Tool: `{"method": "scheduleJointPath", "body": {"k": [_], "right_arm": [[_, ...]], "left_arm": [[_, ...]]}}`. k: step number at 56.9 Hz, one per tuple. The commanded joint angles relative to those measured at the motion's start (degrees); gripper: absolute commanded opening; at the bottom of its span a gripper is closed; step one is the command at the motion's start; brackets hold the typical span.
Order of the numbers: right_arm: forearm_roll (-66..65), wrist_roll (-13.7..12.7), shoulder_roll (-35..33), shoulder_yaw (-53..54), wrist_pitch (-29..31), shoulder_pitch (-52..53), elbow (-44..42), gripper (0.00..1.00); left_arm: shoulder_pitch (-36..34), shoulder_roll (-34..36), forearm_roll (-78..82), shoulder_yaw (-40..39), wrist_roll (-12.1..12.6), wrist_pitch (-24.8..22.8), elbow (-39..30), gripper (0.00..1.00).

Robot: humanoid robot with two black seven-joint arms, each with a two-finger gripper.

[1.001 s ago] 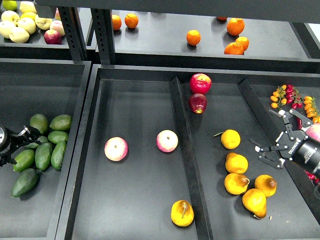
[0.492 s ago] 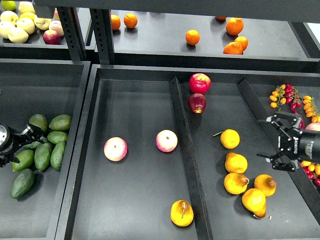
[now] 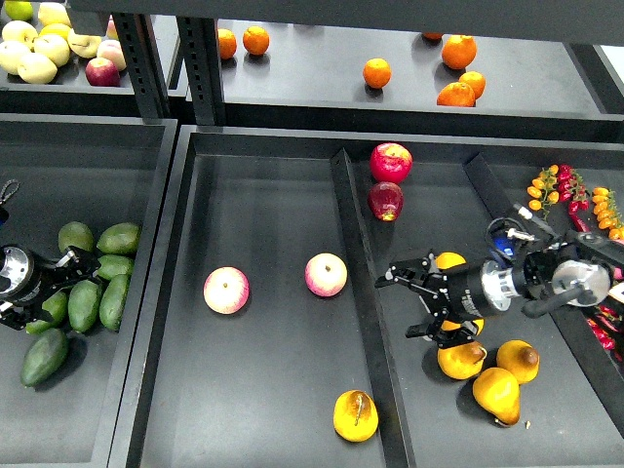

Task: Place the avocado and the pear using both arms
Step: 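Move the right gripper over the orange pear in the central bin, then close the right gripper on the orange pear and lift it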

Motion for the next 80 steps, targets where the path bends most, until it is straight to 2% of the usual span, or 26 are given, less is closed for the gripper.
{"method": "scheduleJointPath", "body": {"k": [1, 18, 42, 80], "right_arm": [[-2.98, 0.0, 3.18, -0.74, 0.0, -0.38, -2.16, 1.0], [-3.07, 0.0, 6.18, -7.16, 0.0, -0.37, -2.43, 1.0], [-0.61, 0.0, 6.18, -12.95, 0.0, 0.77, -2.16, 1.0], [-4.03, 0.0, 8.46, -13.04, 0.0, -2.13, -3.13, 1.0]], "left_arm": [[-0.01, -1.03, -0.01, -0.72, 0.0, 0.0, -0.34, 1.0], [0.08, -1.91, -0.01, -0.81, 0.0, 0.0, -0.34, 1.0], [0.08, -2.7, -0.01, -2.48, 0.0, 0.0, -0.43, 1.0], [0.08, -3.32, -0.18, -3.44, 0.0, 0.0, -0.43, 0.99]]}}
